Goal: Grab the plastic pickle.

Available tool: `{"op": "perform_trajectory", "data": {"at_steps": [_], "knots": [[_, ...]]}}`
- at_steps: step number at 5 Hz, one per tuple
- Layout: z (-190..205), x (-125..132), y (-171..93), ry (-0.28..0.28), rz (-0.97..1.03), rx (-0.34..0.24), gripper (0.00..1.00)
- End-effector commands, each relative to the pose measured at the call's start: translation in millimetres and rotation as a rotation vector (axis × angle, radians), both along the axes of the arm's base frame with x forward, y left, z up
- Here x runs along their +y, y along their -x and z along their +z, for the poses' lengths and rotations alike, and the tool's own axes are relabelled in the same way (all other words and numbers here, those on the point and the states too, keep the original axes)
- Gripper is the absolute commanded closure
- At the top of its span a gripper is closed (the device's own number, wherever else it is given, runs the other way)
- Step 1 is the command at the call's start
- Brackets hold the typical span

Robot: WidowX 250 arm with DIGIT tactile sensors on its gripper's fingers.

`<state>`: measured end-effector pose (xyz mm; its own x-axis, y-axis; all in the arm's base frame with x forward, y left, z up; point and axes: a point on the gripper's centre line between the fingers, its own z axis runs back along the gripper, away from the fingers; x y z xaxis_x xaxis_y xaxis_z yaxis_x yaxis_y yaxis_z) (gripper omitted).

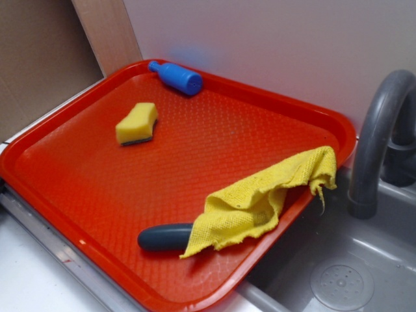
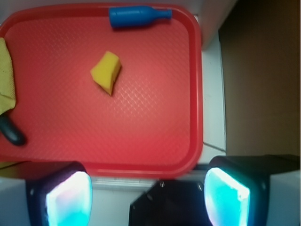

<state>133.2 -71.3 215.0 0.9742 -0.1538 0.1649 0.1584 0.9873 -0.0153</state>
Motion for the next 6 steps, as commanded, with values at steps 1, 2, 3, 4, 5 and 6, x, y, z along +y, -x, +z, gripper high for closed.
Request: {"op": "perform_trajectory", "data": {"at_steps": [1, 2, 3, 4, 5, 6], "knots": [[-12.8, -87.8, -19.3, 0.007, -0.362, -0.105, 0.0], [-28.5, -132.2, -11.3, 0.052, -0.533, -0.09, 0.0], [-42.7, -162.8, -0.5, 0.068, -0.632, -0.056, 0.0], [-64.7, -192.9, 15.4, 0.039, -0.709, 0.011, 0.0], [-82.2, -204.8, 18.3, 0.023, -0.722, 0.058, 0.0], [-99.4, -218.8, 21.0, -0.03, -0.746, 0.102, 0.0]]}}
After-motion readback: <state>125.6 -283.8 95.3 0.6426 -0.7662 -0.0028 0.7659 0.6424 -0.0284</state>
